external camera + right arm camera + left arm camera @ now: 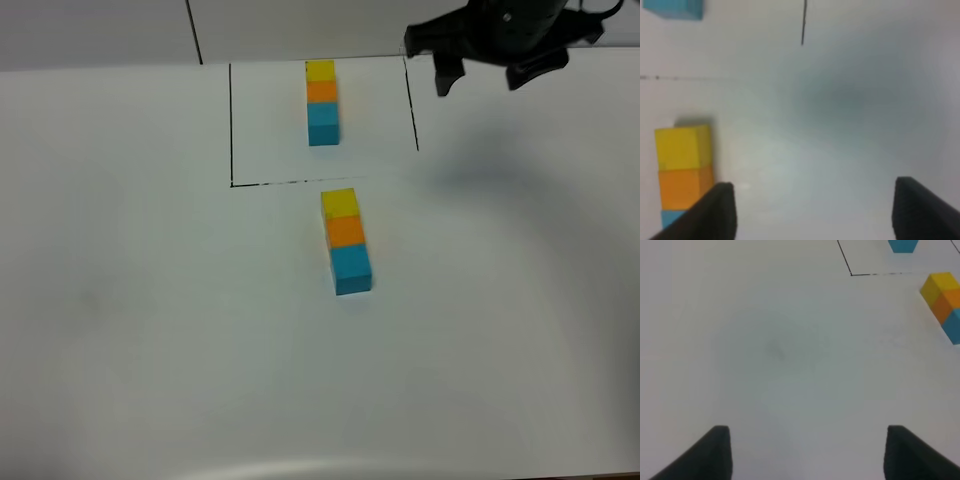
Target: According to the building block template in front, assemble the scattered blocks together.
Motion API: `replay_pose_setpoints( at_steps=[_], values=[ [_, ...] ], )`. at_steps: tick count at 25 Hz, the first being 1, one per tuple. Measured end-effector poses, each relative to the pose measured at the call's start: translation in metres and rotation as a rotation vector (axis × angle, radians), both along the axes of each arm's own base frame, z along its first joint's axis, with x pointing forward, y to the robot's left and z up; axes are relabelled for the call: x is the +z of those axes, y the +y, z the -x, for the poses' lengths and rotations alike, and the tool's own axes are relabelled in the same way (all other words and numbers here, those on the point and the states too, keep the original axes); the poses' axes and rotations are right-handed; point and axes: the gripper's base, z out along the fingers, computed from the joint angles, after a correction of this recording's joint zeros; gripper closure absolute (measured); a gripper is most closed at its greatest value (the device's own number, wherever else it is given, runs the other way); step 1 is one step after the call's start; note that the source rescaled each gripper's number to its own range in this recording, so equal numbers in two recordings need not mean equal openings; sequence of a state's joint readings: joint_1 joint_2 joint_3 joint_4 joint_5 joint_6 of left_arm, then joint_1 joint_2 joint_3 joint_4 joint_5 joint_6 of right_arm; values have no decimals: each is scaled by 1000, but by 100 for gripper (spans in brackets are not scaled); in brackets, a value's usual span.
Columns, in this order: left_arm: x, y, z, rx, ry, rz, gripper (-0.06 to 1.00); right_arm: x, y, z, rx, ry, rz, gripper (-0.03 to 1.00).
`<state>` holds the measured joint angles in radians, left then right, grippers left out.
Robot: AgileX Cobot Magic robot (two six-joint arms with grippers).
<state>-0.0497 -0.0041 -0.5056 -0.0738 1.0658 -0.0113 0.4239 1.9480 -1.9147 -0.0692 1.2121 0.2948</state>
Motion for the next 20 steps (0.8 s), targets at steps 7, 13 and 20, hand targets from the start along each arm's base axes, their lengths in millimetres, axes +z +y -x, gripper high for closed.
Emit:
replay_pose_setpoints(
  at_steps=[7,13,20],
  values=[
    [0,0,0,0,0,0,56,65,-29,55,-47,-168,-54,62],
    [0,0,0,0,0,0,56,88,-61,115,-54,-297,-47,62],
    [0,0,0,0,0,0,56,75,-121,184,-152,-374,-12,62]
  ],
)
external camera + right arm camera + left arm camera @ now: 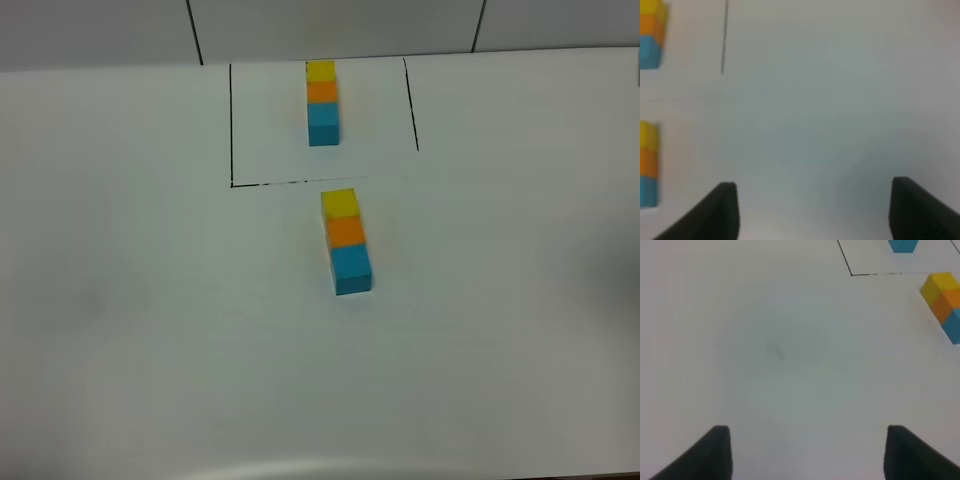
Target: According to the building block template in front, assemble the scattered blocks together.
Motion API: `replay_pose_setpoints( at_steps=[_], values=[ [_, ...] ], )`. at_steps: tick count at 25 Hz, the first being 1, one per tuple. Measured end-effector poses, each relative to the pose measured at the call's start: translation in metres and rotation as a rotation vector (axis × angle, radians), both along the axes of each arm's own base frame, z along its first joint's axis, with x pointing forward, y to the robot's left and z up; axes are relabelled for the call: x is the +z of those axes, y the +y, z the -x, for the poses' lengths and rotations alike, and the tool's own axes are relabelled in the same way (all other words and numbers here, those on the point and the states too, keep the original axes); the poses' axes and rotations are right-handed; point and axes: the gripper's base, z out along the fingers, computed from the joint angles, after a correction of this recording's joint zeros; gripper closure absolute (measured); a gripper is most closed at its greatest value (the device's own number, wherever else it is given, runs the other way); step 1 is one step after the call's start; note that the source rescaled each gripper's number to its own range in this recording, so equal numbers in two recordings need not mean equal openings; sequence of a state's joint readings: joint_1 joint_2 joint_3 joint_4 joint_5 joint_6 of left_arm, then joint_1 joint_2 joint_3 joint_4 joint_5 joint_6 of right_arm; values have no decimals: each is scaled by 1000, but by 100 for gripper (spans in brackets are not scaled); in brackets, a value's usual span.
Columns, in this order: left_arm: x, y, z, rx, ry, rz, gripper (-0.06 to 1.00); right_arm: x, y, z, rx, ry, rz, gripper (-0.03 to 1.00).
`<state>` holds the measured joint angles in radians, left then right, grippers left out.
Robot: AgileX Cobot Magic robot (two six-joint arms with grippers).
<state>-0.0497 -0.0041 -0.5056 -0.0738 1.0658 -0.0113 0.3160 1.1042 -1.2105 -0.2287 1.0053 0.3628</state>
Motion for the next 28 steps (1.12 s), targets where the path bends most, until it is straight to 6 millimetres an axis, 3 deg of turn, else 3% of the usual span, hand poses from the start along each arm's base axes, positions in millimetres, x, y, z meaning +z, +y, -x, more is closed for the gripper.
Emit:
replay_pose_setpoints(
  at_steps=[4,8,17,23,28],
  values=[
    [0,0,0,0,0,0,56,-3,-28,46,-74,-68,-20,62],
    [0,0,0,0,0,0,56,-10,-42,96,-89,-156,-42,62],
    [0,0,0,0,0,0,56,-56,-62,185,-137,-284,-86,62],
    [0,0,0,0,0,0,56,-93,-64,218,-118,-293,-134,62],
    [0,0,0,0,0,0,56,-107,-63,220,-98,-336,-138,62]
  ],
)
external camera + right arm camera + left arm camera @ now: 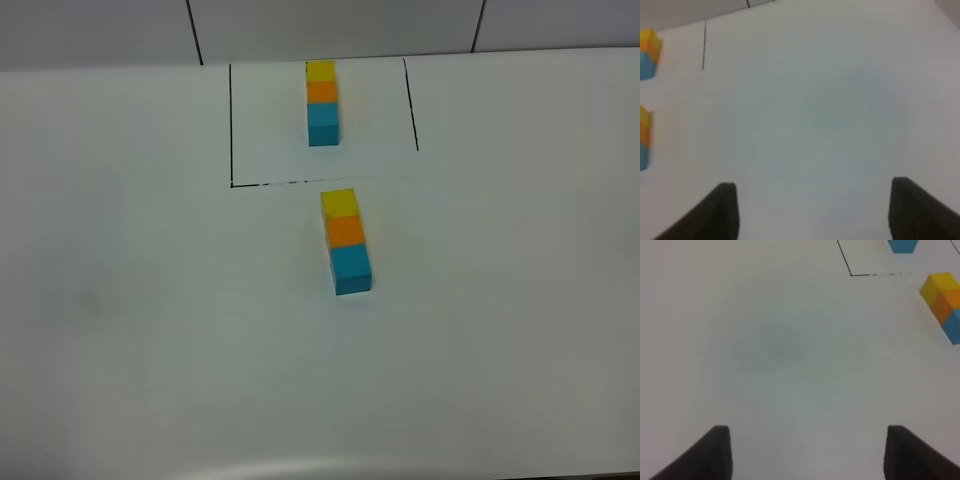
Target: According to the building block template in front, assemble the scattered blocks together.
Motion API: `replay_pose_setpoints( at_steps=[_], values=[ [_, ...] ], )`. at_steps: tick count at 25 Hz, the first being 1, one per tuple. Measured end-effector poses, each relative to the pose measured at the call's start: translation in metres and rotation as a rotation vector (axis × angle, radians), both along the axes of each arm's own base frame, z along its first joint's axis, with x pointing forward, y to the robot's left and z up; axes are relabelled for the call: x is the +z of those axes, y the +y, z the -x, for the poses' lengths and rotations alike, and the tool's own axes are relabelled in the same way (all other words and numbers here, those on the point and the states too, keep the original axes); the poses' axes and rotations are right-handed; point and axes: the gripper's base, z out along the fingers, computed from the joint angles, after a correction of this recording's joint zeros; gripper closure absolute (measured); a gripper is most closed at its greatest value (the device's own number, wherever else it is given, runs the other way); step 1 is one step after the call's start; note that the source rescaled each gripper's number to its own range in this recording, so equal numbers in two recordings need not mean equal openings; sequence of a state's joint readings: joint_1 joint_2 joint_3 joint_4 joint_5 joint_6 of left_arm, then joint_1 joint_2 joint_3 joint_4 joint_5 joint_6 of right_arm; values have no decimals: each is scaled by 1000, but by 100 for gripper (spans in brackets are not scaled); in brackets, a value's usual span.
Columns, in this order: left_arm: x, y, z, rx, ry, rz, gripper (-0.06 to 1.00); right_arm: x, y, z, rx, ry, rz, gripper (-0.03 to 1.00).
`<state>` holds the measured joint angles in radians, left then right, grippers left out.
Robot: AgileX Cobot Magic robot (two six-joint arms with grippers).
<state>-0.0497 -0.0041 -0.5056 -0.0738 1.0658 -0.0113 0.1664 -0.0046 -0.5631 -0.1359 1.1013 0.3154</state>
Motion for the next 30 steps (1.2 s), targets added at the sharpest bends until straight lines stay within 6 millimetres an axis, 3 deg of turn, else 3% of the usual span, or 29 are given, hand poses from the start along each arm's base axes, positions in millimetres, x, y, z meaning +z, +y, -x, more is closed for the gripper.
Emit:
replay_pose_setpoints(
  at_steps=[12,30],
  values=[
    [0,0,0,0,0,0,56,-15,19,-6,288,14,158,62],
    [0,0,0,0,0,0,56,-15,19,-6,301,10,166,62]
  ],
)
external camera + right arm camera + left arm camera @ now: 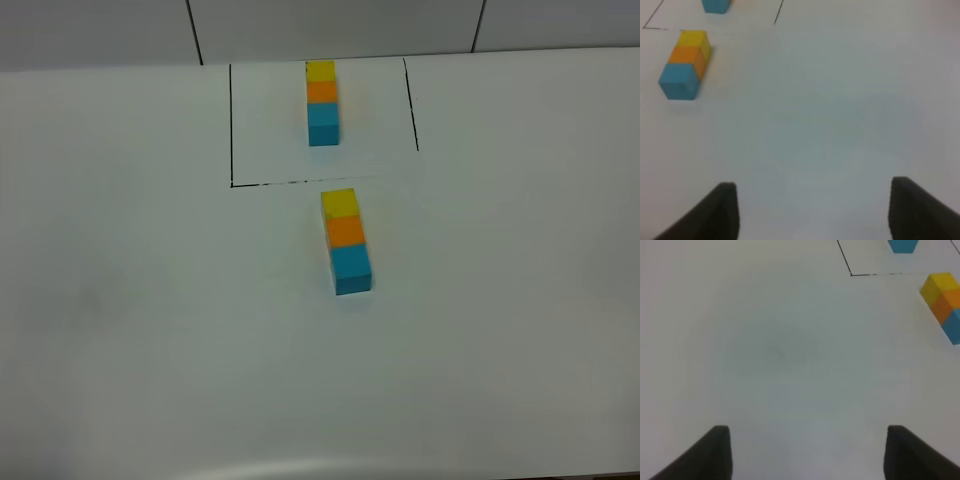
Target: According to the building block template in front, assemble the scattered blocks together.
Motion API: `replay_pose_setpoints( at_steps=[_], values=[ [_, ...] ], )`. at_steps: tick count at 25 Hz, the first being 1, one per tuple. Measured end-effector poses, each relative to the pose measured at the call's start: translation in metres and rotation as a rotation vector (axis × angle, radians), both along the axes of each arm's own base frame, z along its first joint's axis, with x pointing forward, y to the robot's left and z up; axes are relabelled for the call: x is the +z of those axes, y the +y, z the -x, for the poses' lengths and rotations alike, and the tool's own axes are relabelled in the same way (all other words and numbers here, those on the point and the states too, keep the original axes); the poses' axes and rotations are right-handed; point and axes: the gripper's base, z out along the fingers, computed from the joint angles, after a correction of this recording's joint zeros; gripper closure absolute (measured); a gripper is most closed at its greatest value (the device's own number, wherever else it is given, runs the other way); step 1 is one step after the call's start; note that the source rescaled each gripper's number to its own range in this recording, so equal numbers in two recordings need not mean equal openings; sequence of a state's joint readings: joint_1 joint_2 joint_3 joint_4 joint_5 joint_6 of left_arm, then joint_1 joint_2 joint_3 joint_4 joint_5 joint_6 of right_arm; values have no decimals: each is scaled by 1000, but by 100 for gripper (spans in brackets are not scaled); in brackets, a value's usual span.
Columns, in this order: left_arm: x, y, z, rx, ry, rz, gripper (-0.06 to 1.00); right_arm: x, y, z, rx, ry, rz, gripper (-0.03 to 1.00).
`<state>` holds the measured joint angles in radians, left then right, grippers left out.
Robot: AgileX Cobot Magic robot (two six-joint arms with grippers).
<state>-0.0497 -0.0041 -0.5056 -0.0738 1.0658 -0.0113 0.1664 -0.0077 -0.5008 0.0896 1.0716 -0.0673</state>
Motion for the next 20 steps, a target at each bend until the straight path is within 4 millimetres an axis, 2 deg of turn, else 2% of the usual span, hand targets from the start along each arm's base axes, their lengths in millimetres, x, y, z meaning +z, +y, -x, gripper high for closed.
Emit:
replay_pose_setpoints(
  at_steps=[20],
  values=[
    [0,0,0,0,0,0,56,0,0,0,0,-1,-1,63]
  ],
)
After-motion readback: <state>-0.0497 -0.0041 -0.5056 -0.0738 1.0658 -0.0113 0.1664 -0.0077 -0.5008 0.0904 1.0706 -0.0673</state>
